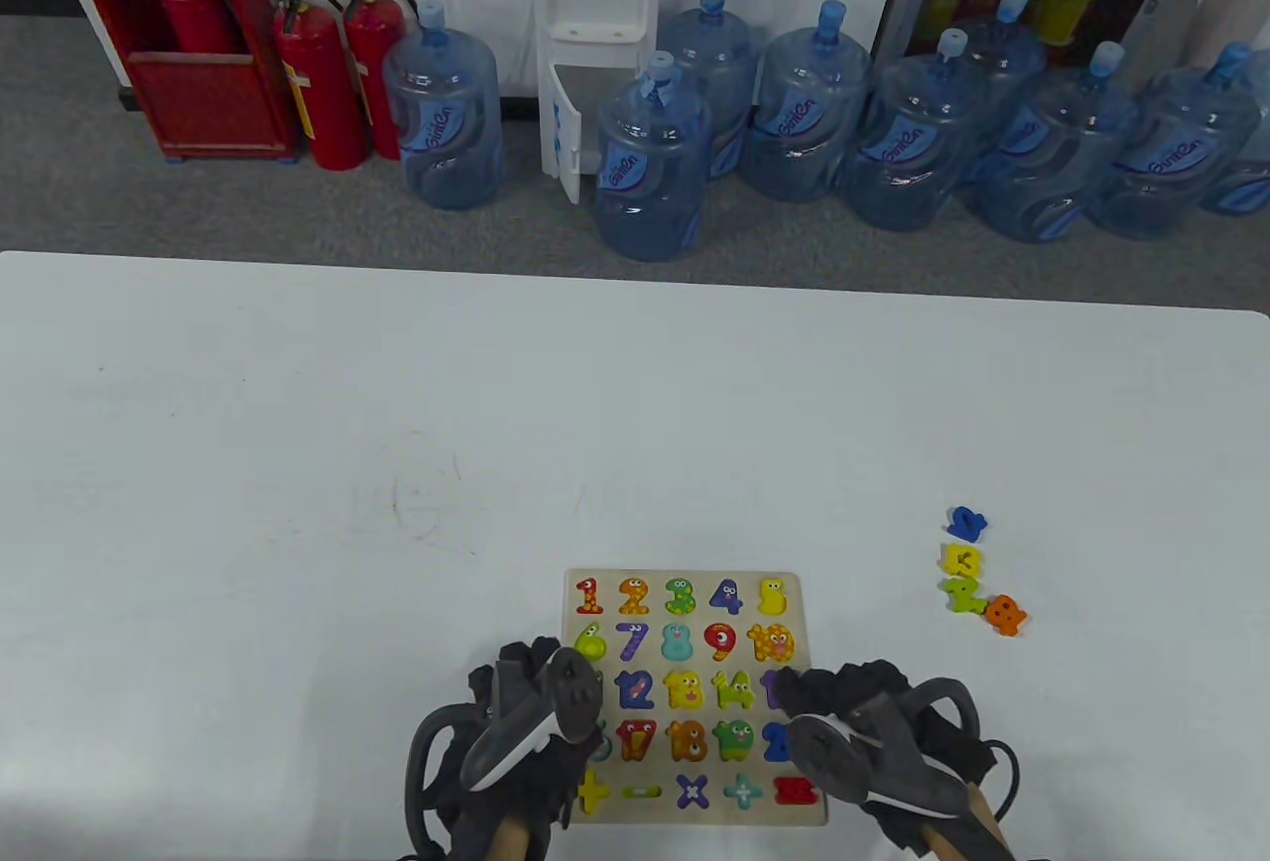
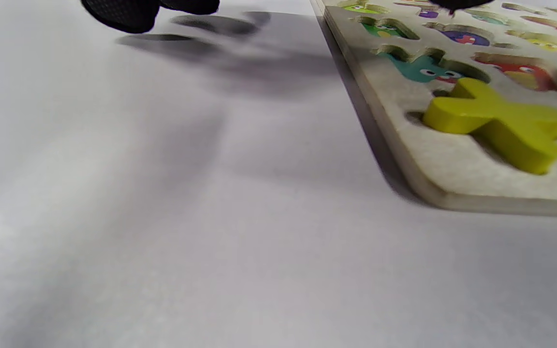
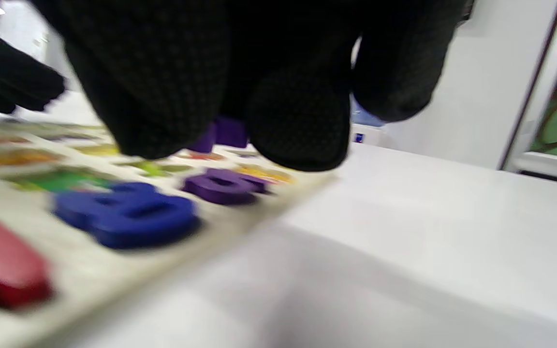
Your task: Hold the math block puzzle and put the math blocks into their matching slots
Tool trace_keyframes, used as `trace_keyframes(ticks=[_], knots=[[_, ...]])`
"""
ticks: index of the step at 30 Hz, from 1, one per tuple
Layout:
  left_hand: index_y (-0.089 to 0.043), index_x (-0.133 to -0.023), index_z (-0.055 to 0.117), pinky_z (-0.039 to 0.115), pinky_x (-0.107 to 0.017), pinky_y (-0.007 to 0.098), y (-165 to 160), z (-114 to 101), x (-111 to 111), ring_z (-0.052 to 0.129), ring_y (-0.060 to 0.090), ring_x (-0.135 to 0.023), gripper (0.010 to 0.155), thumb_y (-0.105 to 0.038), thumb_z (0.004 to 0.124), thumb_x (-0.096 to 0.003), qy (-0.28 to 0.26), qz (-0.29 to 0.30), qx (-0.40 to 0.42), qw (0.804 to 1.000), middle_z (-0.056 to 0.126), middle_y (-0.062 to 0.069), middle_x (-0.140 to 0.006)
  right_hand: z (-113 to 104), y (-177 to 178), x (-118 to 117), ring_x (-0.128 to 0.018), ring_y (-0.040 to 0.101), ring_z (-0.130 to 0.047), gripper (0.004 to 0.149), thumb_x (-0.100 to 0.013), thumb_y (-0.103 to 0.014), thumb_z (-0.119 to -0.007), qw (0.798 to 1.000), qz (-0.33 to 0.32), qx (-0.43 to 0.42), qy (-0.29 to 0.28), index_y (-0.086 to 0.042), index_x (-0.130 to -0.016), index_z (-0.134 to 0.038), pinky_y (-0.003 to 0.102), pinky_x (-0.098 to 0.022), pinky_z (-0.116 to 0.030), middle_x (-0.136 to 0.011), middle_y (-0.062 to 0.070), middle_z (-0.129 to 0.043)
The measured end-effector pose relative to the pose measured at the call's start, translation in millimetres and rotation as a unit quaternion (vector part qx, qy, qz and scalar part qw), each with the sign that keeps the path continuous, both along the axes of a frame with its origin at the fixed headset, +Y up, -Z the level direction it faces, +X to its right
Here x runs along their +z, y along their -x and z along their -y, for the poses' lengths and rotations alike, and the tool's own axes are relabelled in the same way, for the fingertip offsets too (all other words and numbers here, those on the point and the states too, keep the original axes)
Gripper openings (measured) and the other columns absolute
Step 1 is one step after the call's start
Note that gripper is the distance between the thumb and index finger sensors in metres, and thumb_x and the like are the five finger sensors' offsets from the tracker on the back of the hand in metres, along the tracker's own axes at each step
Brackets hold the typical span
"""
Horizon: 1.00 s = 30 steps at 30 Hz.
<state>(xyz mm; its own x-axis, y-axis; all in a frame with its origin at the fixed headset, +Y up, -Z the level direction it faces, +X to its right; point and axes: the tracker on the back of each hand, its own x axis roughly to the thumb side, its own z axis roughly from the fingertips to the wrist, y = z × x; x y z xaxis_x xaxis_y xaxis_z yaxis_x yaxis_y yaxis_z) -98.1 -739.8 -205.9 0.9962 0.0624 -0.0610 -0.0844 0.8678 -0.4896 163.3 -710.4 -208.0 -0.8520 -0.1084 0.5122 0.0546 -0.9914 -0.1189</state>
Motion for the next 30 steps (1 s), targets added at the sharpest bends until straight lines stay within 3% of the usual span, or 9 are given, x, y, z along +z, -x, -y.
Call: trace_keyframes(ticks=[7,17,30], knots=[[-0.022,-0.109,0.018,0.055,-0.076,0.062,-0.1,0.0,0.0,0.038,0.047,-0.109,0.083,-0.056,0.058,-0.0445,-0.001,0.001,-0.002,1.000,0.022,0.012,-0.115,-1.4,48.2,21.8,-0.056,0.014,-0.102,0.059,-0.021,-0.029,-0.091,0.997,-0.071,0.036,-0.017,-0.029,-0.080,-0.083,0.041,-0.054,-0.082,-0.076,-0.002,-0.091],[-0.022,-0.109,0.018,0.055,-0.076,0.062,-0.2,-0.2,0.5,0.038,0.047,-0.109,0.083,-0.056,0.058,-0.0443,-0.004,0.003,-0.001,1.000,0.022,0.012,-0.114,12.0,87.9,32.0,-0.055,0.014,-0.102,0.060,-0.021,-0.030,-0.091,0.991,-0.112,0.073,0.001,-0.027,-0.080,-0.083,0.041,-0.054,-0.082,-0.075,-0.001,-0.092],[-0.022,-0.109,0.018,0.055,-0.076,0.062,-0.6,0.0,0.9,0.038,0.047,-0.109,0.083,-0.056,0.058,-0.0444,-0.003,0.004,-0.001,1.000,0.022,0.012,-0.114,24.8,97.4,38.3,-0.052,0.015,-0.103,0.060,-0.020,-0.032,-0.091,0.988,-0.124,0.087,-0.014,-0.025,-0.079,-0.085,0.041,-0.053,-0.083,-0.073,0.002,-0.093]])
